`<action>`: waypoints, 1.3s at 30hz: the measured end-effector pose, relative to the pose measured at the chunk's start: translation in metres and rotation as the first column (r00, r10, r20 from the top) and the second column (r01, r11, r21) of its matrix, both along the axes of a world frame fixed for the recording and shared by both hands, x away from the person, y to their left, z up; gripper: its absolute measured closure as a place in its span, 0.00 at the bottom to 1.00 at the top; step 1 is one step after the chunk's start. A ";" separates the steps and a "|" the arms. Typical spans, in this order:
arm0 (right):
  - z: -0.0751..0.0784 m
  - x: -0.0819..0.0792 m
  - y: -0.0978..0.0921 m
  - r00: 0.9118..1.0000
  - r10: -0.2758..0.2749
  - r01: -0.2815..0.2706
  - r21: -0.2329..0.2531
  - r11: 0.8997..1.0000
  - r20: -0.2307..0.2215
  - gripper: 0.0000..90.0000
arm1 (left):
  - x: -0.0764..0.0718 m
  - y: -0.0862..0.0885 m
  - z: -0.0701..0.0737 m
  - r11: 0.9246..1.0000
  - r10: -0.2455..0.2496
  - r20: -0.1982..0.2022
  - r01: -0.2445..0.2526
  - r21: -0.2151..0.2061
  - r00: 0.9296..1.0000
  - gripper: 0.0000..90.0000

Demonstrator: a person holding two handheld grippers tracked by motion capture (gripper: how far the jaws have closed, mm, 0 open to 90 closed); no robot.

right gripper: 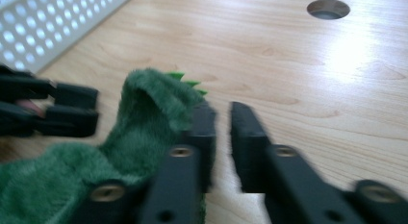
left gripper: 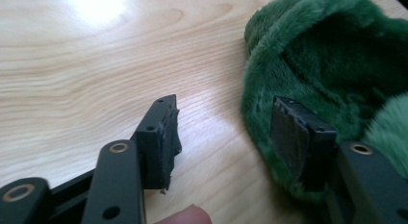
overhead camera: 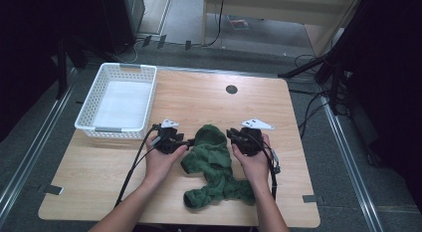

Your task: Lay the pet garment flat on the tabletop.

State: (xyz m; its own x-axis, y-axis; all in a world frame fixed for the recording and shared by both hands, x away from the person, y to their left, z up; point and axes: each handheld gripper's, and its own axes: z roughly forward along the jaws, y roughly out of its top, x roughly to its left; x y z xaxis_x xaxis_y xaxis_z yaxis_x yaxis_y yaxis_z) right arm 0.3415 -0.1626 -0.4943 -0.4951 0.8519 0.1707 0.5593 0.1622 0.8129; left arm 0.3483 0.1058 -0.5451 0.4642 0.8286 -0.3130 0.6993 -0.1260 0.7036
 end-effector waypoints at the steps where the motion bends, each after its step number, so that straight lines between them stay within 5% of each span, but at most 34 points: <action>1: 0.002 0.000 -0.001 1.000 0.015 -0.015 0.021 1.000 0.004 0.71 | 0.001 -0.004 0.000 1.000 -0.002 0.003 0.002 0.008 1.000 0.47; 4: 0.005 -0.001 0.002 0.998 0.046 -0.048 0.040 0.998 0.031 0.59 | 0.002 -0.010 0.001 1.000 -0.014 0.002 0.014 0.018 1.000 0.47; 8: -0.001 0.000 0.020 0.994 0.107 -0.107 -0.018 0.994 -0.004 0.51 | 0.002 -0.022 0.000 0.998 -0.030 0.032 0.028 0.048 0.999 0.51; 10: -0.012 0.005 0.027 0.994 0.102 -0.105 -0.089 0.990 -0.044 0.57 | 0.001 -0.028 -0.001 0.996 -0.044 0.058 0.039 0.077 0.997 0.64; 11: -0.021 0.010 0.028 0.993 0.065 -0.077 -0.124 0.989 -0.095 0.70 | 0.000 -0.032 -0.002 0.993 -0.066 0.072 0.058 0.100 0.995 0.75; 12: -0.021 0.010 0.028 0.993 0.065 -0.077 -0.124 0.989 -0.095 0.70 | 0.000 -0.032 -0.002 0.993 -0.066 0.072 0.058 0.100 0.995 0.78; 14: -0.025 0.012 0.022 0.992 0.060 -0.069 -0.082 0.994 -0.108 0.86 | 0.000 -0.033 -0.001 0.991 -0.081 0.079 0.072 0.109 0.994 0.87; 16: -0.021 0.010 0.013 0.995 0.060 -0.065 -0.058 0.996 -0.084 0.97 | -0.002 -0.029 0.003 0.991 -0.094 0.105 0.083 0.102 0.990 0.98; 21: -0.009 0.004 0.007 0.998 0.064 -0.063 -0.042 0.997 0.015 0.98 | -0.007 -0.018 0.021 0.995 -0.070 0.189 0.055 0.087 0.979 1.00; 22: -0.006 0.002 0.007 0.997 0.065 -0.064 -0.029 0.998 0.035 0.98 | -0.009 -0.012 0.029 0.996 -0.047 0.228 0.028 0.084 0.973 1.00; 23: 0.000 -0.001 0.005 0.992 0.078 -0.080 0.013 0.997 0.103 0.97 | -0.010 -0.002 0.040 0.998 -0.011 0.266 -0.008 0.069 0.964 1.00; 25: 0.002 -0.001 0.006 0.991 0.074 -0.076 0.016 0.997 0.112 0.97 | -0.010 0.005 0.048 0.997 0.005 0.288 -0.026 0.069 0.958 1.00; 27: 0.000 0.001 0.007 0.992 0.086 -0.089 0.026 0.996 0.097 0.97 | -0.008 0.005 0.048 0.995 -0.003 0.290 -0.027 0.101 0.957 1.00; 29: -0.016 0.008 0.012 0.997 0.063 -0.063 -0.004 0.998 0.032 0.93 | -0.003 0.001 0.034 0.987 -0.029 0.257 -0.013 0.160 0.966 1.00; 31: -0.029 0.017 0.009 0.998 0.021 -0.022 -0.004 1.000 -0.057 0.88 | 0.000 -0.002 0.022 0.985 -0.056 0.227 0.017 0.170 0.972 1.00; 34: -0.042 0.022 0.003 0.993 -0.023 0.023 -0.002 1.000 -0.116 0.79 | -0.001 -0.006 0.015 0.980 -0.080 0.232 0.034 0.195 0.969 0.98; 36: -0.044 0.024 -0.001 0.991 -0.035 0.033 -0.015 0.999 -0.127 0.70 | -0.001 -0.012 0.010 0.973 -0.114 0.260 0.055 0.223 0.959 0.96; 39: -0.041 0.027 -0.009 0.987 -0.011 0.011 0.000 1.000 -0.163 0.62 | 0.005 -0.009 0.009 0.975 -0.098 0.245 0.043 0.219 0.965 0.95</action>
State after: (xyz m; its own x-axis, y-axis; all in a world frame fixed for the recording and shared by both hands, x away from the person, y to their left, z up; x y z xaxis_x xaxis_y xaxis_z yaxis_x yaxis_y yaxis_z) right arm 0.3689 -0.1714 -0.5349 -0.4512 0.8571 0.2487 0.6862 0.1550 0.7107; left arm 0.3529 0.0970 -0.5358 0.5651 0.8251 -0.0003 0.4863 -0.3328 0.8079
